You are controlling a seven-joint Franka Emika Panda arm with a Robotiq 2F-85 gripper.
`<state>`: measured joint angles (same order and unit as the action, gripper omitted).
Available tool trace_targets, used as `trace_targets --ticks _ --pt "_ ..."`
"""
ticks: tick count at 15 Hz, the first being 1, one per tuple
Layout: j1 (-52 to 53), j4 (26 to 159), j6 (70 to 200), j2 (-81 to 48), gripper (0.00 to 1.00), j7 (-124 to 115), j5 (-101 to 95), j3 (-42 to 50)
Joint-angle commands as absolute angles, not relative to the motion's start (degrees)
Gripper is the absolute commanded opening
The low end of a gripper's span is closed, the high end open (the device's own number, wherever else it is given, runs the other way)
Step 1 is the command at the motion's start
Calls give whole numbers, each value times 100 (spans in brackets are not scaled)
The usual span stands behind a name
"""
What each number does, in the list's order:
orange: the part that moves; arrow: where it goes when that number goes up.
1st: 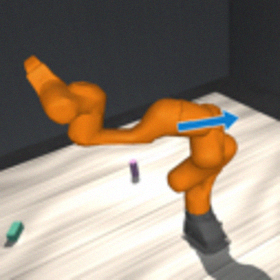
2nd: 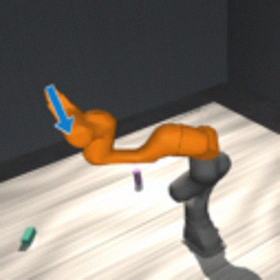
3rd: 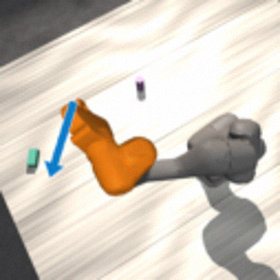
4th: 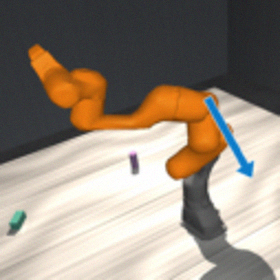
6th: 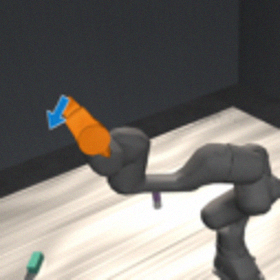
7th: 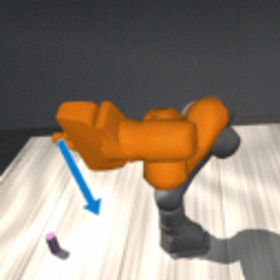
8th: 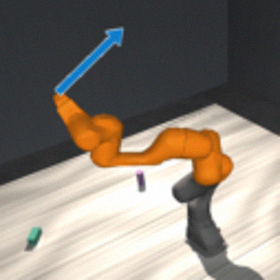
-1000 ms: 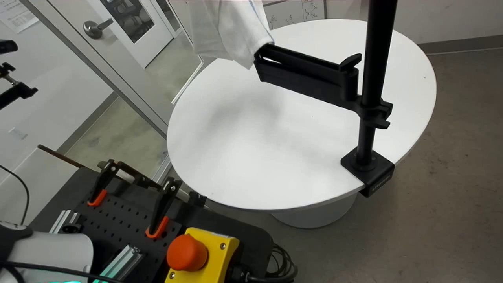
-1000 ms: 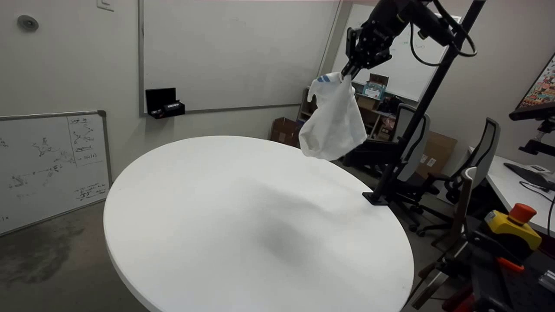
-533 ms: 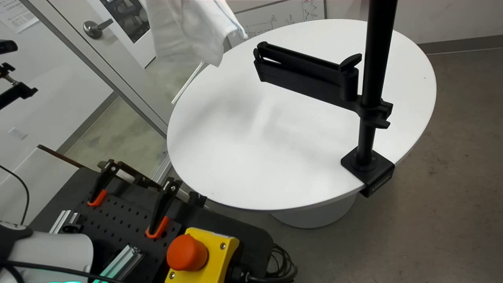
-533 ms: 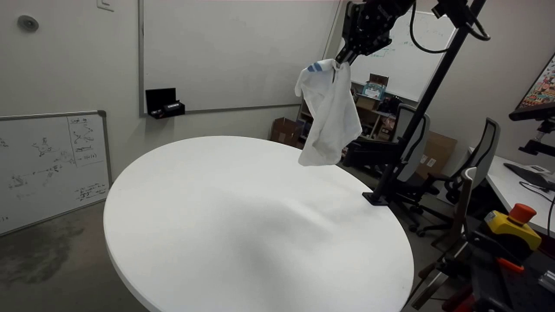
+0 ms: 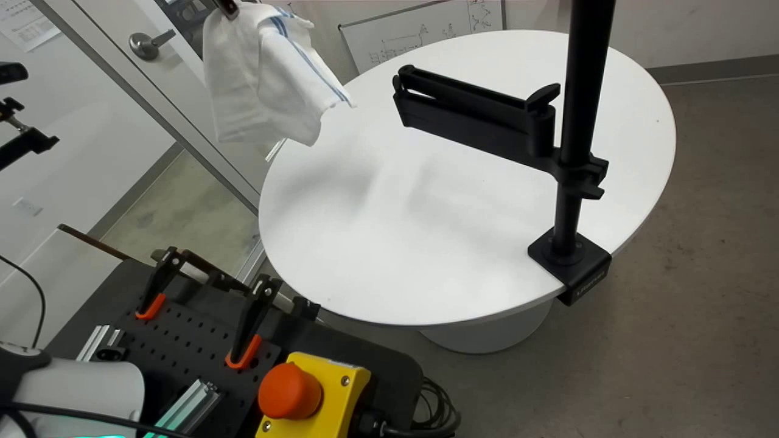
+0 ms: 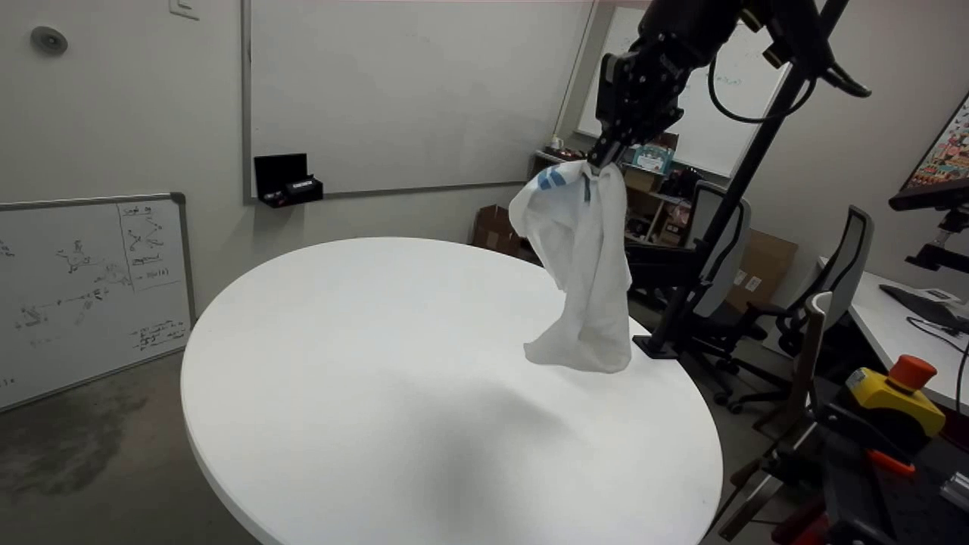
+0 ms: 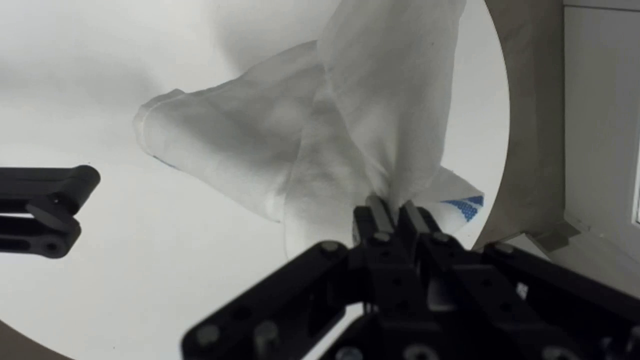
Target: Remove the towel from the rack and put it on the table.
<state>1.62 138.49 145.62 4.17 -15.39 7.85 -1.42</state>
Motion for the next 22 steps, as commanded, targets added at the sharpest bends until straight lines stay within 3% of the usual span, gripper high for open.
trace_targets --ticks 1,9,19,20,22 --pt "217 13961 14610 175 2 -1342 837 -218" --pt "372 14134 15835 -750 2 -2082 -286 -190" --pt "1235 13823 16236 -1774 2 -3814 -2252 1043" --pt "1284 13799 16217 -1819 28 -3842 -2217 1082" --pt "1374 13750 16201 -1892 40 -3868 -2146 1147"
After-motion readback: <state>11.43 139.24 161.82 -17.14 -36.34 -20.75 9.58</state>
